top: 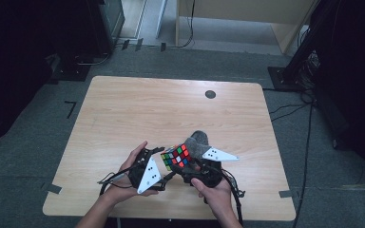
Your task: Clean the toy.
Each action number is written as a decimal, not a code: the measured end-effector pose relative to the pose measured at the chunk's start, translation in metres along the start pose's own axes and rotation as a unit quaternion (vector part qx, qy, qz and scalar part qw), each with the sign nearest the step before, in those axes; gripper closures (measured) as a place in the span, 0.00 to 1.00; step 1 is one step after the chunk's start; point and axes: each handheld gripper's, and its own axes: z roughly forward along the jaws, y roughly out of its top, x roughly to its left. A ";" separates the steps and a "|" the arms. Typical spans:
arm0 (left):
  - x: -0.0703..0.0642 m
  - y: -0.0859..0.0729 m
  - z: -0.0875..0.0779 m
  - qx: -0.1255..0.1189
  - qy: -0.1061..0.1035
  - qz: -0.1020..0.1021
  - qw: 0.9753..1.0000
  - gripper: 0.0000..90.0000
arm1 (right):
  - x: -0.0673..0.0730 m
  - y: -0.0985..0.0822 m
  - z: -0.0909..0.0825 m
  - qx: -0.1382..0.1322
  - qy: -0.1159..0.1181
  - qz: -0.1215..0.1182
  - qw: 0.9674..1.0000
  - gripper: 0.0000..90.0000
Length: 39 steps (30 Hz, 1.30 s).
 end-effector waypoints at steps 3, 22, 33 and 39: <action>-0.002 0.000 -0.001 -0.008 0.008 0.006 1.000 0.34 | -0.001 -0.001 0.003 0.014 0.007 0.013 1.000 0.38; 0.046 -0.023 -0.008 0.009 -0.026 -0.182 0.983 0.38 | -0.035 0.000 -0.010 0.011 -0.179 -0.094 0.979 0.33; 0.052 -0.027 -0.009 -0.013 -0.074 -0.193 0.978 0.38 | -0.055 -0.033 0.024 0.117 -0.246 -0.172 0.947 0.36; 0.049 -0.027 -0.004 0.014 -0.064 -0.192 0.979 0.38 | -0.061 -0.037 0.026 0.112 -0.246 -0.138 0.953 0.34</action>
